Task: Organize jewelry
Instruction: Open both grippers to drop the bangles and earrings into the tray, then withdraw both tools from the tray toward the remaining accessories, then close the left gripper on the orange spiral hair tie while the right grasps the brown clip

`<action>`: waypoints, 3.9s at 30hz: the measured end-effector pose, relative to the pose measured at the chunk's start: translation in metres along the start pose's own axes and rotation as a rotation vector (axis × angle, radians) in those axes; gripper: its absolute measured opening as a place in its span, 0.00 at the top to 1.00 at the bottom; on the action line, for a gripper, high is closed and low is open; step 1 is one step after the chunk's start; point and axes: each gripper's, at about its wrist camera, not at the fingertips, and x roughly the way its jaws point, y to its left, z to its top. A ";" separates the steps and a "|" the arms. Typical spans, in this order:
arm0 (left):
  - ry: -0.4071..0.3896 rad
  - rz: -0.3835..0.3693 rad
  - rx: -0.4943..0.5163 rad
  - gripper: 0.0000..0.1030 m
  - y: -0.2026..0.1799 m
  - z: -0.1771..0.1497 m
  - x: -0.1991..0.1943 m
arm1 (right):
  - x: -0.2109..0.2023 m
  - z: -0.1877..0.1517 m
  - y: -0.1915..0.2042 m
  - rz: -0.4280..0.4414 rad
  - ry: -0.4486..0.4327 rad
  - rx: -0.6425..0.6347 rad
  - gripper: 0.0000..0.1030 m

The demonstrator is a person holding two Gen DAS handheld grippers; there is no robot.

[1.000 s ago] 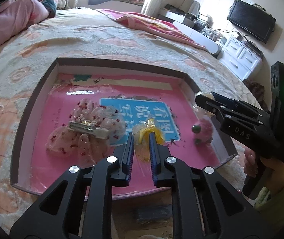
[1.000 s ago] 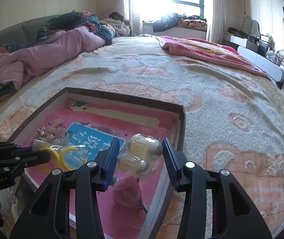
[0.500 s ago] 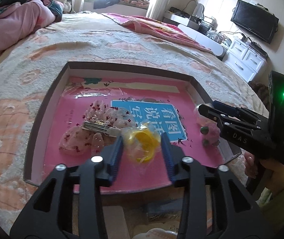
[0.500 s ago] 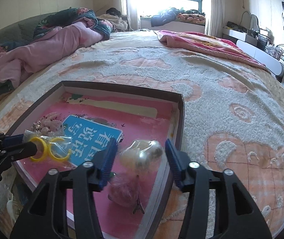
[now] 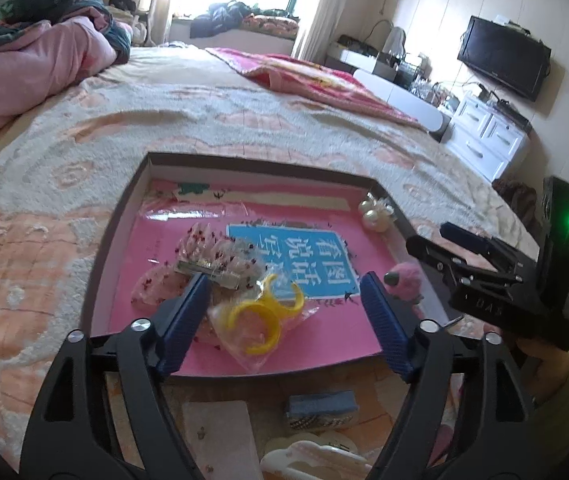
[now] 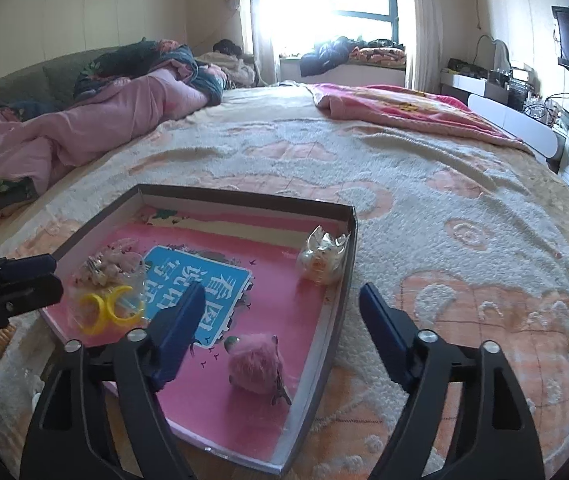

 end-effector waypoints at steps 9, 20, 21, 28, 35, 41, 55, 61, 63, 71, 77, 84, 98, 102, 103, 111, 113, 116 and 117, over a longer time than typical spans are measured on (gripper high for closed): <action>-0.101 0.024 -0.040 0.11 0.005 0.001 -0.035 | -0.032 -0.004 0.003 0.004 -0.059 0.010 0.15; -0.128 0.058 -0.077 0.11 0.017 -0.006 -0.059 | -0.071 -0.014 0.018 0.020 -0.101 -0.025 0.15; -0.129 0.058 -0.076 0.11 0.017 -0.007 -0.060 | -0.075 -0.016 0.020 0.025 -0.103 -0.030 0.15; -0.155 0.062 -0.067 0.11 0.016 -0.009 -0.075 | -0.093 -0.024 0.034 0.050 -0.112 -0.061 0.15; -0.171 0.080 -0.066 0.11 0.017 -0.017 -0.090 | -0.106 -0.035 0.054 0.079 -0.109 -0.119 0.14; -0.192 0.109 -0.069 0.11 0.023 -0.025 -0.101 | -0.113 -0.045 0.066 0.107 -0.099 -0.162 0.14; -0.194 0.180 -0.103 0.11 0.042 -0.049 -0.121 | -0.114 -0.069 0.090 0.160 -0.050 -0.239 0.14; -0.181 0.218 -0.095 0.11 0.048 -0.059 -0.127 | -0.113 -0.079 0.100 0.184 -0.026 -0.270 0.14; -0.171 0.232 -0.095 0.11 0.051 -0.064 -0.128 | -0.112 -0.081 0.104 0.190 -0.019 -0.282 0.14; -0.087 0.280 -0.104 0.11 0.062 -0.084 -0.125 | -0.108 -0.091 0.116 0.209 0.011 -0.355 0.14; -0.057 0.316 -0.100 0.11 0.065 -0.092 -0.120 | -0.101 -0.102 0.126 0.211 0.042 -0.426 0.14; -0.006 0.353 -0.104 0.11 0.073 -0.100 -0.106 | -0.094 -0.109 0.131 0.210 0.064 -0.475 0.14; 0.101 0.365 -0.135 0.40 0.085 -0.110 -0.082 | -0.065 -0.115 0.144 0.235 0.129 -0.616 0.23; 0.100 0.344 -0.171 0.53 0.089 -0.110 -0.084 | -0.067 -0.118 0.147 0.244 0.130 -0.633 0.29; 0.104 0.347 -0.173 0.57 0.089 -0.110 -0.083 | -0.068 -0.119 0.147 0.256 0.134 -0.631 0.36; 0.134 0.298 -0.172 0.89 0.083 -0.112 -0.080 | -0.080 -0.127 0.151 0.322 0.136 -0.639 0.78; 0.135 0.299 -0.159 0.89 0.080 -0.112 -0.080 | -0.083 -0.128 0.153 0.342 0.139 -0.633 0.87; 0.119 0.304 -0.141 0.89 0.074 -0.112 -0.084 | -0.086 -0.129 0.154 0.341 0.126 -0.648 0.87; 0.110 0.302 -0.136 0.89 0.072 -0.111 -0.086 | -0.087 -0.127 0.153 0.355 0.125 -0.636 0.87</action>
